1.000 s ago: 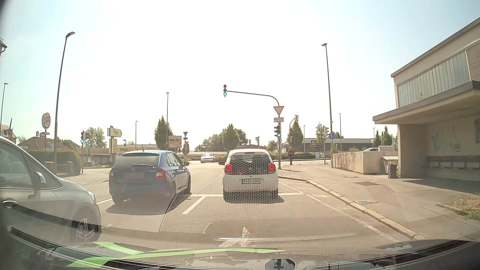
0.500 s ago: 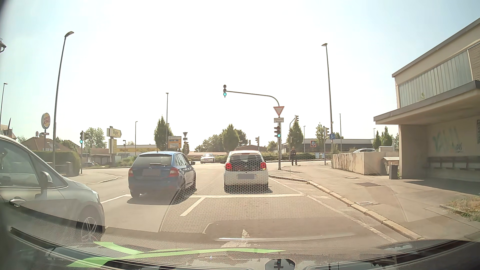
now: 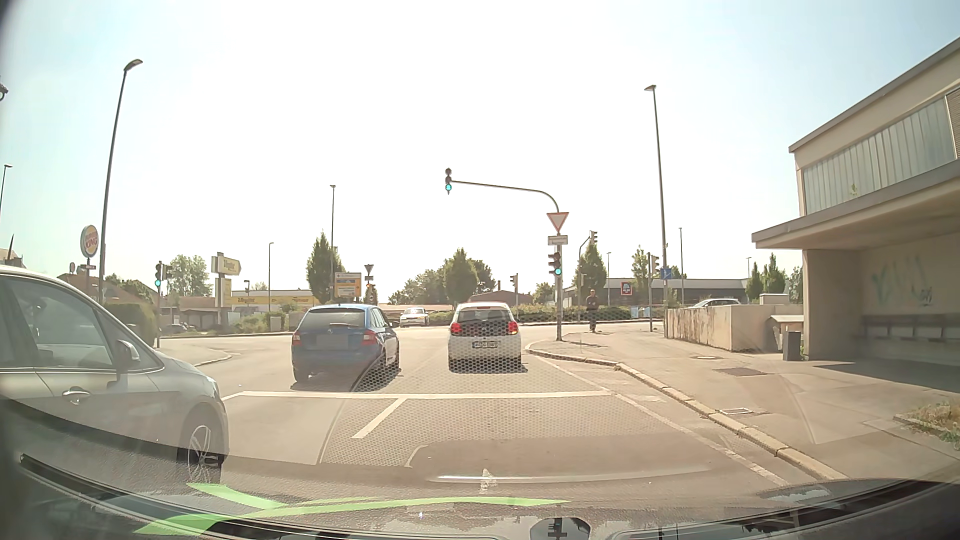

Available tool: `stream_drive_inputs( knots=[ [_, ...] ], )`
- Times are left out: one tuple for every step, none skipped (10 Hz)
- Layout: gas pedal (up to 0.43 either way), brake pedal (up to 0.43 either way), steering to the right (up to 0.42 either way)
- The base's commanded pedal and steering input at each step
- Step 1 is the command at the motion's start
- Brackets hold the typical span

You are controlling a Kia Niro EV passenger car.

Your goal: Follow the waypoints while adhering to traffic rules and regulations

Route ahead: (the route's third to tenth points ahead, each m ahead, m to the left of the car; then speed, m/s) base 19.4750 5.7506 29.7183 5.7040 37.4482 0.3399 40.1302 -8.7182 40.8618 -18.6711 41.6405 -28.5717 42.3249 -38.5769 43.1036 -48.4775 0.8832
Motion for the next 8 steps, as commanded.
stream_drive_inputs(
  knots=[
    [0.189,0.0,0.004],
    [0.189,0.0,0.004],
    [0.189,0.0,0.003],
    [0.189,0.0,0.002],
    [0.189,0.0,0.001],
    [0.189,0.0,0.001],
    [0.189,0.0,0.0],
    [0.189,0.0,0.0]
  ],
)
